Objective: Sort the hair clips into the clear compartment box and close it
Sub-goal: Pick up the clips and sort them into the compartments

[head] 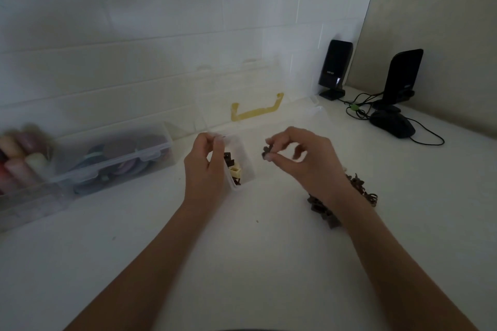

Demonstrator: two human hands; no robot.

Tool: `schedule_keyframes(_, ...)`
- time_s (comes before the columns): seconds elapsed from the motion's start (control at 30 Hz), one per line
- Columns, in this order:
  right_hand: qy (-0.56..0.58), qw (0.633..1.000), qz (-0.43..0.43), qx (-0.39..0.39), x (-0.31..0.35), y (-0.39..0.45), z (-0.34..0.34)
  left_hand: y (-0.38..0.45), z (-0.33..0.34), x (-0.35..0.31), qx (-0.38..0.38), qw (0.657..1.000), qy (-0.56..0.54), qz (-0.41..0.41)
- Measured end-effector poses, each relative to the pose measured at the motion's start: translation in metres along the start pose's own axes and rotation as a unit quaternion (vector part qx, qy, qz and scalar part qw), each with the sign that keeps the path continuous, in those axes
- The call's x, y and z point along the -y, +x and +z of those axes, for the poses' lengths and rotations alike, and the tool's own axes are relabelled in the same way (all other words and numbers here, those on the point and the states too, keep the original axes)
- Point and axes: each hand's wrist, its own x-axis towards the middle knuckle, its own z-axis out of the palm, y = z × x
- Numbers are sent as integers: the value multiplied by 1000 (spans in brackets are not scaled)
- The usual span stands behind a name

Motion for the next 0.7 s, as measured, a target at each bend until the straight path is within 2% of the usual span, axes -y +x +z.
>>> schedule_keyframes(0.1,-79,995,-50,44,-6,-1,14,-1,1,0,6,1000,-1,4)
schedule_keyframes(0.13,-76,995,-46,41,-8,-1,13,-1,1,1,7,1000,1,5)
schedule_keyframes(0.2,-57,998,-18,-11,-8,1,1,0,1,3,9,1000,4,3)
schedule_keyframes(0.3,-40,991,63,-115,-15,4,-25,0,1,2,1,1000,-1,-1)
schedule_keyframes(0.37,-77,971,135,-180,-29,2,-42,1,1,2,-12,1000,-8,-13)
schedule_keyframes(0.43,-134,948,221,-185,-51,-4,-59,2,1,2,-23,999,-20,-31)
schedule_keyframes(0.53,-152,935,315,-53,-81,-16,-72,2,-1,2,-37,998,-25,-47)
schedule_keyframes(0.63,-149,927,321,126,-84,-20,-61,2,-1,1,-40,997,-30,-55)
schedule_keyframes(0.7,-139,918,331,169,-72,-19,-49,3,-2,1,-42,996,-40,-62)
